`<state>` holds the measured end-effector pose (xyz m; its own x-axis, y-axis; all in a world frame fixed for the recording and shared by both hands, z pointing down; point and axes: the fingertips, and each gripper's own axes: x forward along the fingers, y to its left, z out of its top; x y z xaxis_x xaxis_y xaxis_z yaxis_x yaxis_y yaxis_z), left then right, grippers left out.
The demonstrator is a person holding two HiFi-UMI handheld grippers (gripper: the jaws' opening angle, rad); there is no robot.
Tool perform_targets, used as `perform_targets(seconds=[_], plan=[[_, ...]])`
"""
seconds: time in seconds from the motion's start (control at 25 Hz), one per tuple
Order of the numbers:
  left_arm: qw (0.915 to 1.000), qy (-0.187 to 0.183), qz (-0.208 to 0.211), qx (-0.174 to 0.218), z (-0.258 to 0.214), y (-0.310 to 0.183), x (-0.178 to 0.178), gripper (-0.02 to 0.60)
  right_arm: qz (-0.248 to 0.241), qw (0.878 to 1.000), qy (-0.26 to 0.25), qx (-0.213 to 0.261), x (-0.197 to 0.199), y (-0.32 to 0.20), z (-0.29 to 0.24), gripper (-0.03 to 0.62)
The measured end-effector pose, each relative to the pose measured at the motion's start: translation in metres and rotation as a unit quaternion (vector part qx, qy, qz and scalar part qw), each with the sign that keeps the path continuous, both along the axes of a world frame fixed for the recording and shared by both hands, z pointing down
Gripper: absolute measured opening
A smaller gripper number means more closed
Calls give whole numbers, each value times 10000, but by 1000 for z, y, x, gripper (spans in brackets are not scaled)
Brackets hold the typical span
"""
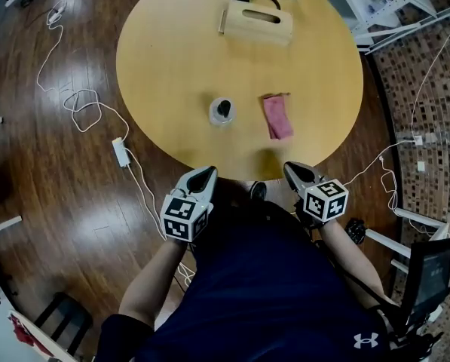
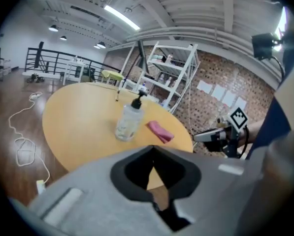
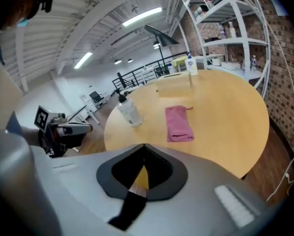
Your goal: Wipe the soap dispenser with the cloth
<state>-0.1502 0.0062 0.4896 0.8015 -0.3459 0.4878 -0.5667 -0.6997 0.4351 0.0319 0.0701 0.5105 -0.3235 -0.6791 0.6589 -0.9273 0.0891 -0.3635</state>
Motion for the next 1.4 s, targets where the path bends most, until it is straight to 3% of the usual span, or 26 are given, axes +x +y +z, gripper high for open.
perform_targets(seconds=[0.16,0.24,0.4,0.6,0.72,0.96,1.12,1.4], plan=[[9953,-193,296,904,-31,20,26,2,-354,9968,-25,722,-26,-1,-31,9],[9933,-157,273,1115,-54,31,35,2,-435,9930,-159,1088,-33,-2,-51,9],[9944,32,35,1055,-92,73,51,2,-619,9813,-346,1789,-32,28,-102,9],[9933,138,-497,1032,-105,140,78,2,-642,9676,-412,2409,-4,92,-150,9],[9908,42,-644,1189,-114,170,83,3,-441,9606,-172,2739,16,113,-162,9],[9816,55,-911,1675,-138,196,72,3,174,9592,216,2812,34,144,-161,9],[9812,136,-551,1843,-142,209,72,3,9,9603,242,2778,10,156,-161,11],[9832,318,-600,1694,-131,223,35,3,-301,9599,585,2726,-42,173,-159,9]])
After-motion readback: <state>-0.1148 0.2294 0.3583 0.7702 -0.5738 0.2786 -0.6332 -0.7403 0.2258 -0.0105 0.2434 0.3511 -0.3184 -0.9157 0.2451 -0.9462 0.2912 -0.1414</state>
